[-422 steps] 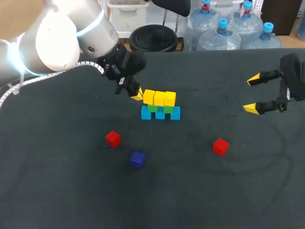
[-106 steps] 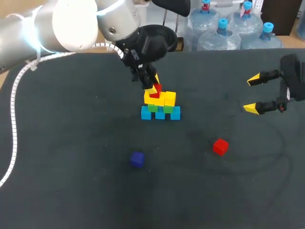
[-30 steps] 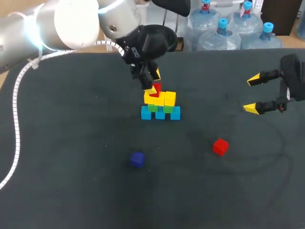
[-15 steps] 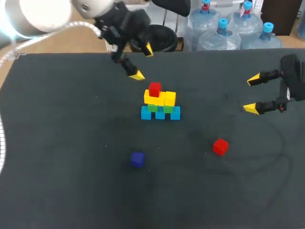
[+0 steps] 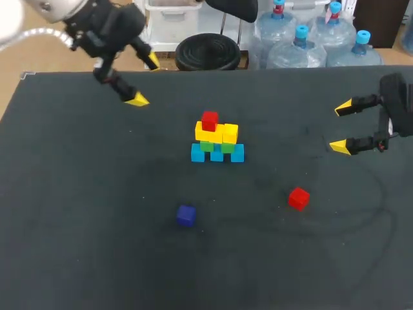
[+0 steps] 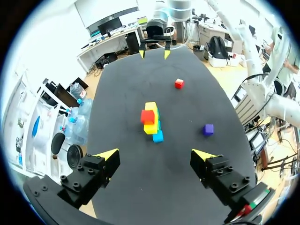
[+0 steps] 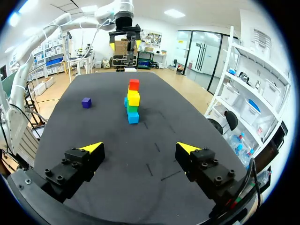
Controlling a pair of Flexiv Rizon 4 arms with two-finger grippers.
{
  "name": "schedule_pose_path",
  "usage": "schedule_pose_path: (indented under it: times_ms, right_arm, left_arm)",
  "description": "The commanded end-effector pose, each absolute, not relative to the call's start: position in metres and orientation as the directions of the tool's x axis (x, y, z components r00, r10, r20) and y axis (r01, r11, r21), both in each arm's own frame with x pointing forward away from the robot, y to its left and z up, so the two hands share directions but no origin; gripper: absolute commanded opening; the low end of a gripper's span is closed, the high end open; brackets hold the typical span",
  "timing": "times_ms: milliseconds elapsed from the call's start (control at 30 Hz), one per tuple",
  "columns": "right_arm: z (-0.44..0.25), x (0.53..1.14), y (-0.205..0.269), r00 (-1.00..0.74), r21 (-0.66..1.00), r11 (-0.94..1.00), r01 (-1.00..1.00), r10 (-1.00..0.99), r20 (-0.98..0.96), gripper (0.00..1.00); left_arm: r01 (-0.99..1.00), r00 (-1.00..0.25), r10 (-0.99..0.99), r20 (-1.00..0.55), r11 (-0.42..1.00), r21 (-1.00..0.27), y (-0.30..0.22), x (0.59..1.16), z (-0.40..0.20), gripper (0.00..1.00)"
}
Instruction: Place the blue cubes, place green cubes on the blue cubes, place the yellow cubes on the green cubes, then place the red cubes on the yellow cubes, and place purple cube on the red cubes.
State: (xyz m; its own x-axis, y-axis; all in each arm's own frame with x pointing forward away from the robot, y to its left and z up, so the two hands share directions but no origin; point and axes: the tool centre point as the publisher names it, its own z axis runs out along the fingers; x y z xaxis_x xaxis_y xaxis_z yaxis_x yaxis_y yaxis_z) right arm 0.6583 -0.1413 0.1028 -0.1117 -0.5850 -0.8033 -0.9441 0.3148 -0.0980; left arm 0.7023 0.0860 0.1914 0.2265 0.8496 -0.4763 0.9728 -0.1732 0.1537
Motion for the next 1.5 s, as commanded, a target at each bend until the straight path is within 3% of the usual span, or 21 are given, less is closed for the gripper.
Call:
schedule_pose_path:
  times_ms: [33, 233, 900, 1500]
  right_arm:
    - [0.102, 0.659, -0.141, -0.110, -0.099, 0.315, -0.944, -0.584, -0.805, 1.00]
    - [0.102, 0.659, -0.141, -0.110, -0.099, 0.315, -0.944, -0.584, -0.805, 1.00]
    - [0.101, 0.658, -0.142, -0.104, -0.106, 0.312, -0.944, -0.588, -0.802, 1.00]
    - [0.081, 0.606, -0.142, -0.080, -0.106, 0.293, -0.950, -0.558, -0.826, 1.00]
  left_arm:
    - [0.958, 0.229, 0.836, -0.499, -0.104, 0.266, 0.108, 0.676, 0.192, 1.00]
    - [0.934, 0.330, 0.788, -0.520, -0.195, 0.298, 0.122, 0.656, 0.195, 1.00]
    - [0.950, 0.267, 0.820, -0.506, -0.137, 0.280, 0.144, 0.637, 0.186, 1.00]
    - [0.950, 0.267, 0.820, -0.506, -0.137, 0.280, 0.144, 0.637, 0.186, 1.00]
